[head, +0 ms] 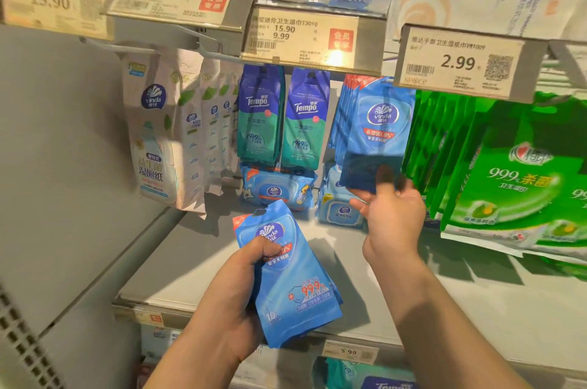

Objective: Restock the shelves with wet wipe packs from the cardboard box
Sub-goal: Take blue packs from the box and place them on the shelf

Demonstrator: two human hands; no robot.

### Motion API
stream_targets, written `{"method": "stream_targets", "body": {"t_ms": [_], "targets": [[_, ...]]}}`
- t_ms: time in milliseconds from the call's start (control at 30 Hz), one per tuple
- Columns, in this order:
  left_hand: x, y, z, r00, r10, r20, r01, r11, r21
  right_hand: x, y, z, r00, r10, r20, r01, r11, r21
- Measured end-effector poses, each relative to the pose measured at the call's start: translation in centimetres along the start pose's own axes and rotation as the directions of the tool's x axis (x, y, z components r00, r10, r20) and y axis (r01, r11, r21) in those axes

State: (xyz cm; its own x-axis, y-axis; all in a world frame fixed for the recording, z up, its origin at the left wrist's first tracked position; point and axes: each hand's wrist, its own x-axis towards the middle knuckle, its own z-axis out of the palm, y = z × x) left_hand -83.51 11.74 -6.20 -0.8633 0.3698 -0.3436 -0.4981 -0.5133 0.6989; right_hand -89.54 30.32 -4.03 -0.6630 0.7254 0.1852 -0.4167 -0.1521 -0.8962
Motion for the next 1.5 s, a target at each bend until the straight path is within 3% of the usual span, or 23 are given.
{"method": "stream_targets", "body": {"t_ms": [200,333,433,500,600,667,733,933,1133,1333,1400,1500], "targets": [[0.1,-0.5,-0.2,1.000,0.013,-0.015,-0.013,1.000,0.014,0.3,0.0,-0.1,1.000,0.021,0.014,-0.021,1.000,0.022],[0.6,-0.7,-0.4,0.997,0.039,-0.061,-0.035,0.997,0.065,-0.4,-0.1,-0.7,0.983,0.164,0.079,-0.169,0.984,0.058],[0.9,-0.8,-0.5,0.997,0.042,-0.059,-0.038,0.997,0.074,-2.1,-0.6,-1.8,0.943,0.315,0.104,-0.314,0.949,-0.034],[0.9,-1.1,-0.7,0.997,0.058,-0.044,-0.054,0.995,0.082,-3.6,-0.9,-3.0,0.907,0.375,0.193,-0.336,0.919,-0.206],[0.9,-1.5,-0.6,0.999,0.037,0.018,-0.038,0.996,0.083,-6.0,-1.4,-4.5,0.783,0.473,0.403,-0.206,0.809,-0.550],[1.1,-1.6,-0.3,0.997,0.055,0.052,-0.060,0.993,0.098,-7.2,-1.7,-5.0,0.708,0.503,0.496,-0.068,0.747,-0.661],[1.2,-1.6,-0.2,0.996,0.053,0.069,-0.061,0.991,0.117,-7.7,-1.7,-5.3,0.683,0.493,0.539,0.039,0.712,-0.701],[1.8,-2.0,0.4,0.995,0.091,0.048,-0.098,0.984,0.147,-6.7,-1.9,-6.3,0.703,0.480,0.524,0.218,0.557,-0.802],[2.7,-2.1,0.7,0.996,0.077,0.040,-0.080,0.993,0.081,-6.6,-1.6,-6.7,0.717,0.538,0.443,-0.037,0.664,-0.746],[2.5,-2.0,0.8,0.985,0.172,-0.016,-0.169,0.979,0.118,-6.5,-2.1,-7.4,0.678,0.566,0.469,-0.022,0.654,-0.757],[2.6,-1.7,1.1,0.979,0.202,-0.036,-0.199,0.977,0.072,-6.5,-2.2,-7.7,0.722,0.512,0.466,-0.059,0.716,-0.696],[2.4,-1.7,0.7,0.979,0.176,-0.104,-0.174,0.984,0.033,-6.6,-2.4,-8.0,0.847,0.306,0.435,-0.004,0.821,-0.571]]}}
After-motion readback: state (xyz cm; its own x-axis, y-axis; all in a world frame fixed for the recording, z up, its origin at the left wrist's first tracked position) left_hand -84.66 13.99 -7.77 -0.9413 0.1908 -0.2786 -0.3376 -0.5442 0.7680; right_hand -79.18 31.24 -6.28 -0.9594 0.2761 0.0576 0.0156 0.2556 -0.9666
